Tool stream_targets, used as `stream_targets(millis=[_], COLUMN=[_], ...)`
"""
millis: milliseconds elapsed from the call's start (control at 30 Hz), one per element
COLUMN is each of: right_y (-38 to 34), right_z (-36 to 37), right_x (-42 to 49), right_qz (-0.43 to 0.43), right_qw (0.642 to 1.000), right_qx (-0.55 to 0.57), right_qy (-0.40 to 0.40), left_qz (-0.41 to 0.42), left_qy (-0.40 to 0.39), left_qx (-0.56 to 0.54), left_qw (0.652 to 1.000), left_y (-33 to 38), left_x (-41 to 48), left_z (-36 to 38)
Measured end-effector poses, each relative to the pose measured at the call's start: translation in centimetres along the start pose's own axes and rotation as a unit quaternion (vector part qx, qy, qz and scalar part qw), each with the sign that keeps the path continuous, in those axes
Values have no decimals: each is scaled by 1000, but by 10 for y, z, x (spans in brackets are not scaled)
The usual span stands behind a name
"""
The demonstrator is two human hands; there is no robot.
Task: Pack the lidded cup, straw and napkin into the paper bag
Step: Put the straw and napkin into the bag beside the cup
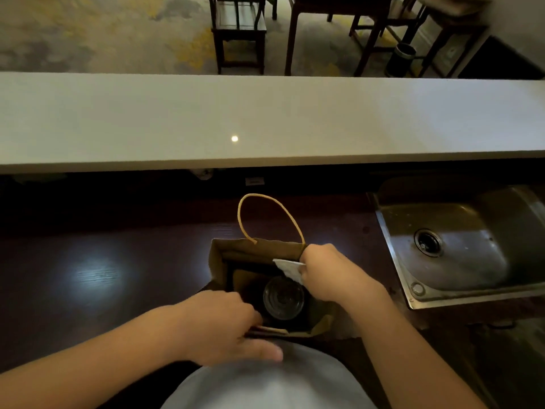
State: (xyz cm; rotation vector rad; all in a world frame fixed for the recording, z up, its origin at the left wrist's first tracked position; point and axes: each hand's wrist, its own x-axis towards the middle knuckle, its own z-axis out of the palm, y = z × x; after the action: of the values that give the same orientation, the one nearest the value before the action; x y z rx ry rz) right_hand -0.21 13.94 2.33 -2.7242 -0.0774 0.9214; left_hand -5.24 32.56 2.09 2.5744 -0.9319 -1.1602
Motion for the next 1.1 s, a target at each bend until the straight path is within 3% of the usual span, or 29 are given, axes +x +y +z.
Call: stream_targets(millis=[100, 267, 467, 600, 733, 933, 1033, 1100], right_y=[-18, -56, -62, -57, -53, -52, -53, -53], right_z=[-2, 25, 74, 88, 95, 103, 101, 91], right_x=[19, 58, 88, 99, 109, 112, 106, 96], right_qz=[-14, -74, -24, -21, -17, -18, -49, -79], right_qw=[994, 971, 969, 976, 970, 973, 982, 977], right_qx=[-75, -134, 13, -2, -36, -70, -57, -60], right_qy=[-77, -185, -247, -215, -242, -221, -171, -186], left_qz=[-26, -57, -79, -86, -90, -91, -91, -88], left_qy=[57, 118, 100, 117, 128, 127, 131, 137], left_qx=[97, 79, 106, 100, 88, 91, 81, 76], left_qw=[993, 988, 986, 984, 984, 984, 984, 984], left_y=[-5, -2, 13, 11, 9, 11, 8, 7], left_x=[5, 13, 11, 9, 9, 10, 10, 10], left_z=[20, 25, 36, 38, 40, 44, 45, 45])
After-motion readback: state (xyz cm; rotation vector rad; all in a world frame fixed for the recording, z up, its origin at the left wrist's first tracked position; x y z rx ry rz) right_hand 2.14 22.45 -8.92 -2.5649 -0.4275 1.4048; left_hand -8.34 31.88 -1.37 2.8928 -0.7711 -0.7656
